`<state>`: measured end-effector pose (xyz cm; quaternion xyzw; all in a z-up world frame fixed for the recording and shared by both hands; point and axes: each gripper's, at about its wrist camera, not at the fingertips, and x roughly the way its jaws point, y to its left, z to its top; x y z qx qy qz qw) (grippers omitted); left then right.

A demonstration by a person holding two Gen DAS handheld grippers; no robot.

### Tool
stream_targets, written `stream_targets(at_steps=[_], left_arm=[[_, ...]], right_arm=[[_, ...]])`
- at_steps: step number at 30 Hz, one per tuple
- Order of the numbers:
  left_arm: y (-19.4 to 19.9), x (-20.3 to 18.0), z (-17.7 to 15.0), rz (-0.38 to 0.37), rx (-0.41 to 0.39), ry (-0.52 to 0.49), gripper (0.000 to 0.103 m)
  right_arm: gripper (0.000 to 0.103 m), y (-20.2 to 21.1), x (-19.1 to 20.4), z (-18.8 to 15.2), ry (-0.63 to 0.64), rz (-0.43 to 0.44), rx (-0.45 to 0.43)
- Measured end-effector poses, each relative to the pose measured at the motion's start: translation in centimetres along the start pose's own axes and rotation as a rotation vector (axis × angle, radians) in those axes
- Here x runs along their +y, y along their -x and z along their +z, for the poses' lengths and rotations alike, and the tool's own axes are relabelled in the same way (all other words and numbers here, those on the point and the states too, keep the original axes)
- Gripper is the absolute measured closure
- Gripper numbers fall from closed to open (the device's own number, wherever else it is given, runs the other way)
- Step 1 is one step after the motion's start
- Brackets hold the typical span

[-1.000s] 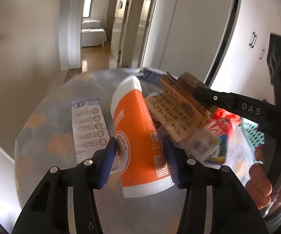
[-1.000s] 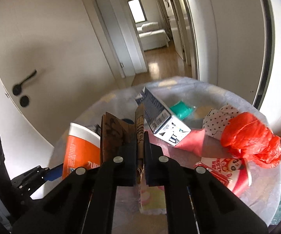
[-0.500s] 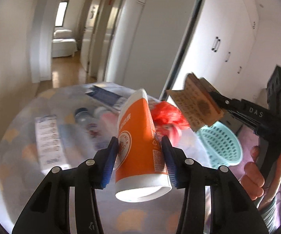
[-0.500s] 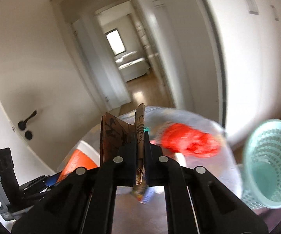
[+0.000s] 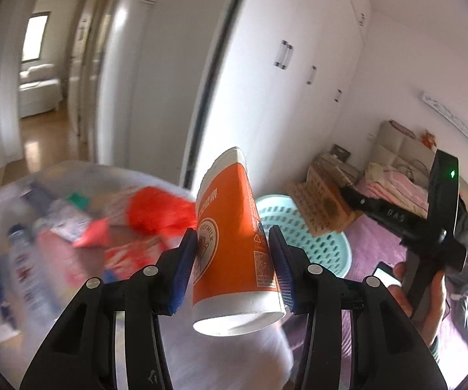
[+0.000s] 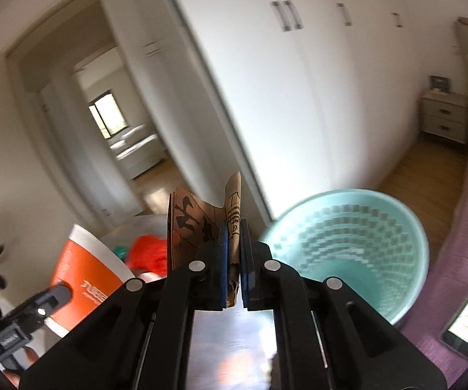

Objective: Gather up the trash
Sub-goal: 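Carry the cup and box to the blue basket and release both, then return to the table and grasp the white milk carton with the left tool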

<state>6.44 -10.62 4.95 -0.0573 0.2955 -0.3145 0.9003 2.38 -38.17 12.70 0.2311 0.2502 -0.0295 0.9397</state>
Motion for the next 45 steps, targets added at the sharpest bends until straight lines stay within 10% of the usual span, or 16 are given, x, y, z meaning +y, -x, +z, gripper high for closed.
stream_targets(at_steps=[20,23,26,45], left_arm=[[-16.3,-7.7,-0.1,-0.143,0.19,-0.074,0.057],[-16.3,-8.0,0.1,-0.135,0.173,-0.062,0.039],[-15.5,-7.8,0.3,-0.137,0.154,-0.058,0.033],[3.2,-2.6,1.3,0.033,-0.112,-0.034,0.023]], right_arm=[[0.094,-4.9,-10.7,-2.7,-0.145,-0.332,0.114],[0.09,-5.3,-11.2,-2.6,-0.157,-0.333,0.12],[0.077,-4.7,-11.2,-2.5,-0.161,-0.311,0.105],[0.074,0.5,0.3,-1.7,0.014,-0.114,-0.003]])
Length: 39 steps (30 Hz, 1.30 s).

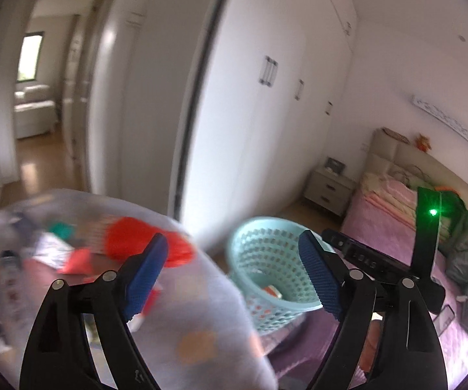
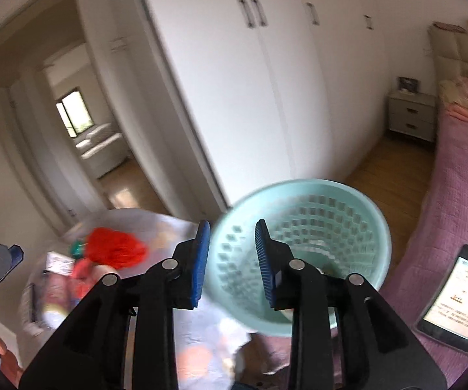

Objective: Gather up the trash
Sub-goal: 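Return to the table and grasp the white milk carton with the left tool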

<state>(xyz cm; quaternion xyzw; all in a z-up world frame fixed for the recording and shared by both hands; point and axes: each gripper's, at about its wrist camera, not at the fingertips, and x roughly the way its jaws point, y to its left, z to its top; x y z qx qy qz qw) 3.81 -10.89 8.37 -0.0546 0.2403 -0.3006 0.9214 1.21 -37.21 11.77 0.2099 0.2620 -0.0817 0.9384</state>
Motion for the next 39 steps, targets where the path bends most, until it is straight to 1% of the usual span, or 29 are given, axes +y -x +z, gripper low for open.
stream_targets(at_steps=[1,2,3,4,6,7,8,11,14,17,21,23,25,27,29,32,33,36,39], left_arm=[[1.3,0.8,0.1,0.028,-0.013,0.011,0.02],[2.5,1.7,0.2,0.063,-0.022,0.022,0.019],[3.5,2.3,0.1,0.098,-0.031,0.033,0.018],[4.3,3.0,0.0,0.126,-0.038,0.043,0.018],[6.5,5.3,-0.1,0.205,-0.055,0.073,0.018],[7.8,6.8,-0.2,0.26,-0.063,0.094,0.017],[8.5,7.7,-0.3,0.293,-0.068,0.109,0.016],[10.7,11.6,-0.7,0.396,-0.069,0.164,0.016],[11.7,15.6,-1.3,0.461,-0.042,0.233,0.016],[11.1,19.6,-2.5,0.508,0.028,0.3,0.016],[9.6,23.4,-4.5,0.541,0.084,0.352,0.016],[8.5,24.8,-5.3,0.527,0.099,0.377,0.016],[8.1,25.3,-6.0,0.512,0.107,0.389,0.016],[7.4,25.6,-6.3,0.502,0.119,0.385,0.016],[6.8,25.7,-6.8,0.52,0.139,0.365,0.016],[5.9,25.8,-7.6,0.551,0.177,0.343,0.016],[5.8,25.9,-8.2,0.551,0.189,0.343,0.017],[5.2,26.1,-8.6,0.543,0.208,0.351,0.017],[4.8,25.9,-9.0,0.558,0.228,0.342,0.017]], right_arm=[[0.071,0.3,0.7,-0.1,0.012,0.02,-0.004],[0.062,0.5,1.6,-0.2,0.026,0.036,-0.009],[0.055,0.9,2.8,-0.5,0.045,0.057,-0.014],[0.055,1.1,3.9,-0.7,0.063,0.082,-0.017],[0.055,1.3,6.1,-1.2,0.102,0.133,-0.009],[0.055,1.3,7.1,-1.5,0.119,0.154,-0.004],[0.055,1.3,8.2,-1.9,0.139,0.175,0.002],[0.054,0.9,11.7,-3.3,0.198,0.222,0.021],[0.054,0.0,15.0,-4.5,0.241,0.277,0.063],[0.054,-1.4,17.9,-6.2,0.269,0.321,0.116],[0.054,-4.1,21.8,-8.6,0.309,0.375,0.223],[0.054,-5.1,23.3,-9.4,0.33,0.385,0.26],[0.054,-6.2,24.8,-10.1,0.345,0.389,0.296],[0.054,-7.5,25.8,-10.5,0.349,0.384,0.328],[0.054,-8.6,26.7,-10.7,0.349,0.371,0.367],[0.054,-9.9,27.3,-11.0,0.362,0.356,0.397],[0.054,-10.3,27.6,-11.1,0.375,0.35,0.409],[0.054,-11.1,28.6,-11.5,0.413,0.342,0.433],[0.054,-12.1,29.3,-11.8,0.425,0.333,0.466]])
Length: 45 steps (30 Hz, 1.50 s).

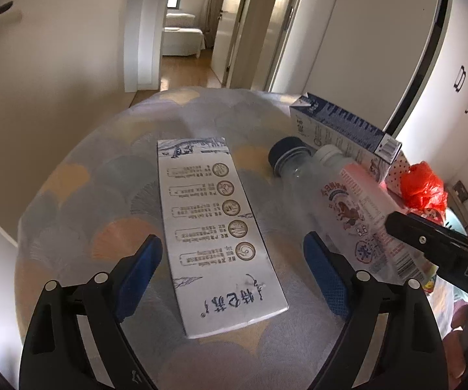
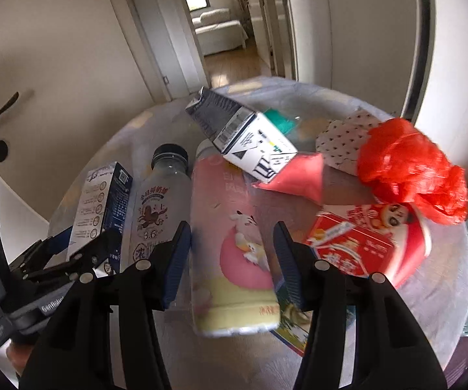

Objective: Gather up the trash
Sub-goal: 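Return to the table and grasp the white milk carton with the left tool, then grasp the pink drink bottle with the right tool while the left tool holds the carton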

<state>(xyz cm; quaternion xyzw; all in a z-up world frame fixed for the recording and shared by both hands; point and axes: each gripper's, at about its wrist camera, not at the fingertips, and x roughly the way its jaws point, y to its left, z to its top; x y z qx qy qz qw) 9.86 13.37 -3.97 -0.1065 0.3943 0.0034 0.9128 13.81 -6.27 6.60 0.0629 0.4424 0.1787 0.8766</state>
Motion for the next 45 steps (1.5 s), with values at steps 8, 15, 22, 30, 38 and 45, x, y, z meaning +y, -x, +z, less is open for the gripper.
stream_targets(at_steps=[8,15,22,30,38,45], left_arm=[[-0.6,0.1,-0.6,0.018,0.034,-0.01,0.042],[2.9,0.8,-1.4,-0.01,-0.016,-0.01,0.051],[4.8,1.2,-2.9,-0.063,0.0,0.007,0.051],[6.3,1.1,-5.5,-0.077,0.037,-0.01,0.051],[5.3,0.6,-6.6,-0.045,0.099,-0.046,0.047],[5.3,0.4,-7.0,-0.023,0.101,-0.07,0.051]], right_arm=[[0.054,-2.1,0.6,0.1,-0.005,0.031,0.079],[0.057,-1.4,0.6,-1.4,-0.031,0.057,0.093],[0.057,3.1,1.2,-6.3,0.031,0.084,0.083],[0.057,6.5,1.0,-11.4,0.104,0.121,0.123],[0.056,5.4,2.4,-12.2,0.109,0.117,0.149],[0.057,3.5,2.5,-10.8,0.079,0.131,0.169]])
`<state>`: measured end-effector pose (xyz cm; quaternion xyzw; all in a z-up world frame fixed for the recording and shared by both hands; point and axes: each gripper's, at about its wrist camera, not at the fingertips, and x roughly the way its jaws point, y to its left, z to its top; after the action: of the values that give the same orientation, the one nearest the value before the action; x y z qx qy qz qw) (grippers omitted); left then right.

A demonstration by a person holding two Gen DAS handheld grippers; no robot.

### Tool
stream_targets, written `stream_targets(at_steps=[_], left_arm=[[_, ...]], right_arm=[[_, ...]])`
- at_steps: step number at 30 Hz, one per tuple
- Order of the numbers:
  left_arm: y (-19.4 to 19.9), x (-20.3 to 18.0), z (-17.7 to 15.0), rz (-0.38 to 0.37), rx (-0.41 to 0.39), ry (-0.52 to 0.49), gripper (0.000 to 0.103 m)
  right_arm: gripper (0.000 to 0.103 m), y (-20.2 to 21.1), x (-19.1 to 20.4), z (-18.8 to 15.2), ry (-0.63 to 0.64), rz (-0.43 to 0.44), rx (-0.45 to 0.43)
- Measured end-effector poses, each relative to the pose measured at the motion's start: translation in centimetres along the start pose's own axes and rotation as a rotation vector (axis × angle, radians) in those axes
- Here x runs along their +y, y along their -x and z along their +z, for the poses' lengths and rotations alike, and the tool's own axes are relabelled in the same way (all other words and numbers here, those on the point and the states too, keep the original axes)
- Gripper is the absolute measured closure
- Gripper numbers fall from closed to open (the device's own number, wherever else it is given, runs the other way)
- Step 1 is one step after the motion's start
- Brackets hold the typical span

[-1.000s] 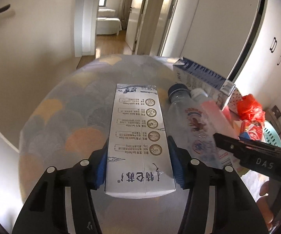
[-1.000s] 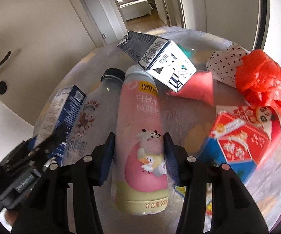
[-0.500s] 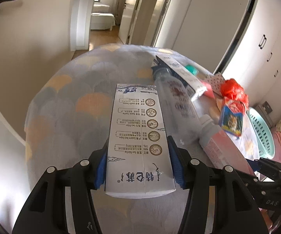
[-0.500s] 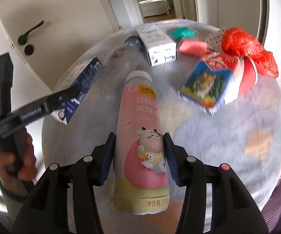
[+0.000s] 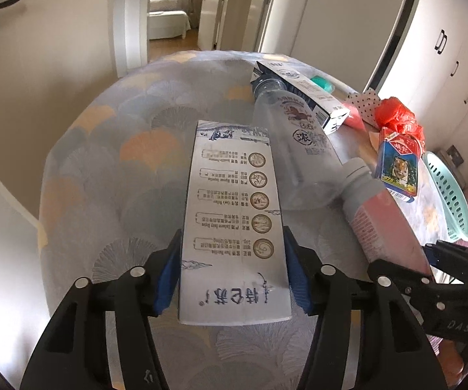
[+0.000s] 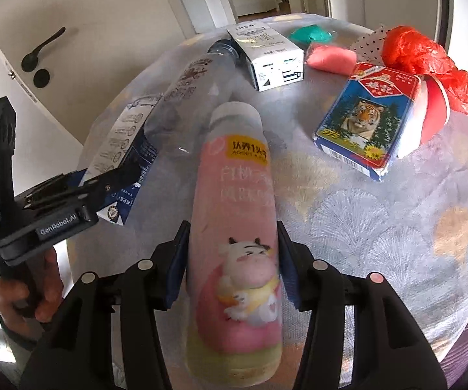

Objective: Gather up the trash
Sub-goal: 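Grasp the pink drink bottle with the right tool while the left tool holds the carton, then carry the carton and pink bottle to the basket and release both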

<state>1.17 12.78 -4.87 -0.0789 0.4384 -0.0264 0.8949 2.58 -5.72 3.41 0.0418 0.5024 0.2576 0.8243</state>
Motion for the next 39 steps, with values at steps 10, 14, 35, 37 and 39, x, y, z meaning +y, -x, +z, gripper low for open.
stream_targets(at_steps=[10,14,35,37,39], left_arm=[[5.4,0.0,1.0,-0.069,-0.172,0.057,0.051],[7.2,-1.7,2.0,-0.1,-0.225,0.027,0.051],[3.5,-26.0,8.6,-0.466,-0.224,-0.298,0.051],[2.2,-28.9,8.9,-0.503,-0.198,-0.322,0.051],[0.6,-32.0,9.0,-0.523,-0.161,-0.35,0.051]], right_arm=[[0.057,3.0,-0.2,0.0,0.02,0.063,-0.12],[0.057,4.6,-0.9,-0.2,-0.001,0.073,-0.158],[0.057,19.8,-20.4,-3.1,-0.389,-0.192,-0.501],[0.057,20.7,-23.6,-3.6,-0.447,-0.249,-0.516],[0.057,21.1,-26.3,-3.9,-0.497,-0.304,-0.518]])
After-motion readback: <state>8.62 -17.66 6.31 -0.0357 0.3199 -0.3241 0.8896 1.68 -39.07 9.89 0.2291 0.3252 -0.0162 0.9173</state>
